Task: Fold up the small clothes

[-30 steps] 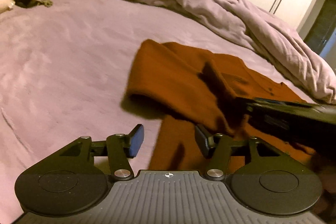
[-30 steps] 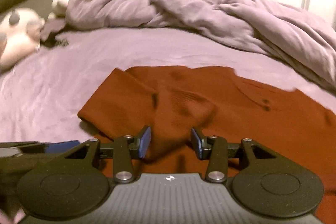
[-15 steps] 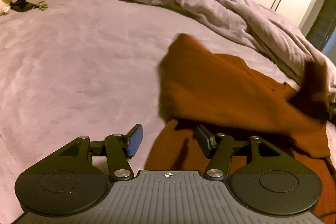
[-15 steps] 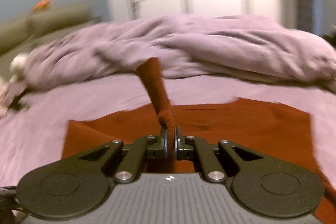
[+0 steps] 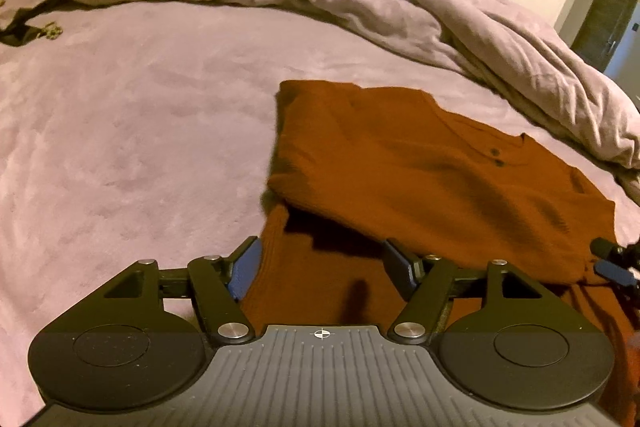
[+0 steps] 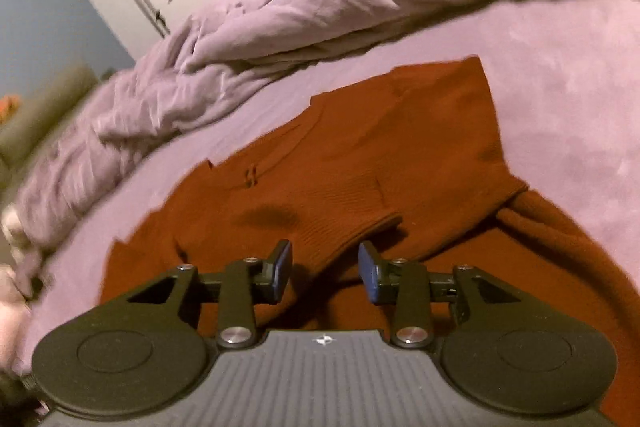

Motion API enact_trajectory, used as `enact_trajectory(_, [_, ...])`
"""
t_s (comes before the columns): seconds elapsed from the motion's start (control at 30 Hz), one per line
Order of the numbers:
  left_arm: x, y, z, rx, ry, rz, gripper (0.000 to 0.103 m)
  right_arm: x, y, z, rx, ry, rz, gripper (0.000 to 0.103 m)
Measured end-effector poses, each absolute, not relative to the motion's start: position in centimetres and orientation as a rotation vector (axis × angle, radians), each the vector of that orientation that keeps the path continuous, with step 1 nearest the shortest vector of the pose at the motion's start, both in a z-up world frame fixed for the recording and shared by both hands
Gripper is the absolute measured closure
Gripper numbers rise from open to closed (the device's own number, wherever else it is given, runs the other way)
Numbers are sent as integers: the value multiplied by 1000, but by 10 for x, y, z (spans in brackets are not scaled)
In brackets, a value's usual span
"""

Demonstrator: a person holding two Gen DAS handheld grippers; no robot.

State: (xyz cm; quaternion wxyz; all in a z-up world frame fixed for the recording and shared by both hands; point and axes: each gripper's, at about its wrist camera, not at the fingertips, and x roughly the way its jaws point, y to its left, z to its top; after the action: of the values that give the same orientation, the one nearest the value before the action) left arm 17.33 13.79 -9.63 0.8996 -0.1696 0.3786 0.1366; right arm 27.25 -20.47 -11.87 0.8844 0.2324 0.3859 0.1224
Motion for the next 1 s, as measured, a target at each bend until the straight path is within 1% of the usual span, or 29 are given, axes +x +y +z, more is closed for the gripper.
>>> enact_trajectory(0.1, [170, 131, -95, -363, 778, 261, 29, 281, -206, -116, 526, 800, 245, 68])
enact_trajectory(0.2, [169, 123, -95, -351, 780, 235, 25, 291, -208, -125, 596, 870, 237, 68])
enact_trajectory(0.27, [171, 118, -95, -331, 780, 225, 23, 296, -211, -137, 695, 922, 241, 68])
enact_trajectory(0.33, [174, 115, -96, -318, 790, 210, 22, 300, -214, -146, 788, 936, 230, 68])
enact_trajectory(0.4, [178, 114, -98, -314, 799, 206, 21, 303, -214, -147, 812, 920, 225, 78])
enact_trajectory(0.43, [180, 113, -99, -315, 806, 201, 21, 307, -211, -146, 803, 917, 226, 94])
enact_trajectory(0.47, [183, 113, -101, -315, 815, 195, 21, 310, -209, -144, 783, 917, 232, 97])
enact_trajectory(0.5, [186, 112, -102, -314, 818, 194, 21, 312, -205, -138, 744, 910, 237, 98])
enact_trajectory(0.57, [192, 112, -106, -303, 831, 201, 21, 311, -197, -115, 630, 831, 252, 98])
enact_trajectory(0.7, [203, 114, -111, -300, 851, 228, 21, 288, -206, -67, 566, 528, 323, 98])
enact_trajectory(0.77, [205, 115, -112, -312, 850, 233, 20, 281, -213, -61, 479, 453, 275, 98])
enact_trajectory(0.8, [206, 115, -113, -314, 852, 232, 20, 280, -214, -66, 422, 445, 250, 98])
enact_trajectory(0.83, [207, 114, -114, -312, 855, 233, 20, 283, -216, -75, 376, 477, 224, 98])
enact_trajectory(0.9, [208, 113, -114, -303, 855, 231, 18, 298, -221, -104, 346, 631, 183, 98])
enact_trajectory(0.97, [209, 113, -114, -298, 858, 228, 18, 306, -228, -129, 378, 773, 159, 93])
enact_trajectory(1.0, [209, 113, -114, -295, 859, 226, 17, 307, -232, -136, 410, 796, 154, 93])
